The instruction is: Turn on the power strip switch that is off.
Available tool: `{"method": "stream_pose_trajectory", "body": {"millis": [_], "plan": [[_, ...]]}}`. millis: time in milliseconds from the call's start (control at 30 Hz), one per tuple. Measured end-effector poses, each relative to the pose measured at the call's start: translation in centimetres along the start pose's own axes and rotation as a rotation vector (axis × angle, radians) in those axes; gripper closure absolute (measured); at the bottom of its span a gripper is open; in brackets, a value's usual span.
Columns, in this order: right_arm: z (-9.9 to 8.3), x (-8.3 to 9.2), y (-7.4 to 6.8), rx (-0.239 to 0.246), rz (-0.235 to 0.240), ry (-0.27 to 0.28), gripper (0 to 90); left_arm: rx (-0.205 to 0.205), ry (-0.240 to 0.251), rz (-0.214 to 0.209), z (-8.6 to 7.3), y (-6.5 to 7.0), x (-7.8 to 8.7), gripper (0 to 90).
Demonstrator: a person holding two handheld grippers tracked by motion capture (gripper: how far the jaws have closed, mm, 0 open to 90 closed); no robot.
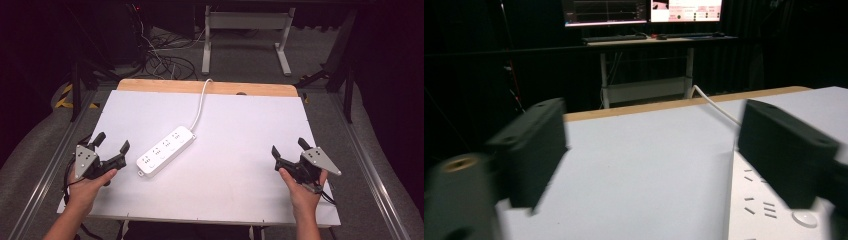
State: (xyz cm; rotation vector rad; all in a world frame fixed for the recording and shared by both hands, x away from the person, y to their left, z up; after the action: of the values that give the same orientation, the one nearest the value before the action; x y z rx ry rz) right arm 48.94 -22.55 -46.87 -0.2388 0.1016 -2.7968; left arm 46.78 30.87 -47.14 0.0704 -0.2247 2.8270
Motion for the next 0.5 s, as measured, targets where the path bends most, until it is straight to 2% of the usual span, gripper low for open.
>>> {"method": "stream_pose_trajectory", "body": {"millis": [33,67,100,167,200,233,267,300,333,400,500], "plan": [[0.0,0.0,0.0,0.000,0.000,0.000,6.6,0.000,0.000,0.000,0.0,0.0,0.0,30.1],[0.0,0.0,0.0,-0.001,0.001,0.000,6.6,0.013,-0.009,-0.009,0.1,0.0,0.1,30.1],[0.0,0.0,0.0,-0.003,0.001,-0.001,6.6,0.024,-0.015,-0.019,0.1,0.0,0.2,42.3],[0.0,0.0,0.0,-0.004,0.004,0.000,6.6,0.044,-0.018,-0.038,0.4,0.0,0.5,55.0],[0.0,0.0,0.0,-0.004,0.004,0.000,6.6,0.055,-0.020,-0.055,0.5,0.1,0.6,55.0],[0.0,0.0,0.0,-0.007,0.006,-0.001,6.7,0.070,-0.033,-0.081,0.6,0.2,0.7,69.8],[0.0,0.0,0.0,-0.008,0.007,-0.001,6.8,0.085,-0.052,-0.108,0.7,0.2,0.8,75.9],[0.0,0.0,-0.1,-0.013,0.009,-0.001,6.9,0.118,-0.074,-0.145,0.7,0.4,1.0,80.1],[0.1,0.1,-0.1,-0.017,0.014,0.001,7.1,0.118,-0.074,-0.145,0.7,0.4,1.0,83.1],[0.2,0.1,-0.1,-0.026,0.017,0.009,7.5,0.171,-0.081,-0.198,0.9,0.5,1.0,86.4],[0.2,0.3,-0.1,-0.039,0.016,0.013,7.5,0.183,-0.076,-0.214,1.2,0.7,0.8,89.8]]}}
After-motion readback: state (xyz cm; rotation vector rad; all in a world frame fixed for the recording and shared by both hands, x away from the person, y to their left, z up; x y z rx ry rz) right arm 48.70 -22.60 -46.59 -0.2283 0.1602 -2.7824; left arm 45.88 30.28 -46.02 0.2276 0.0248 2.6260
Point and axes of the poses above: each handheld gripper's, and its own axes: x roughly backward along the jaws, z roughly out of its top, y roughly to its right, the point moved 6 cm from there along -x, roughly forward along the jaws, and after that the axes turned 7 degrees about -x, right-handed, at the moved point
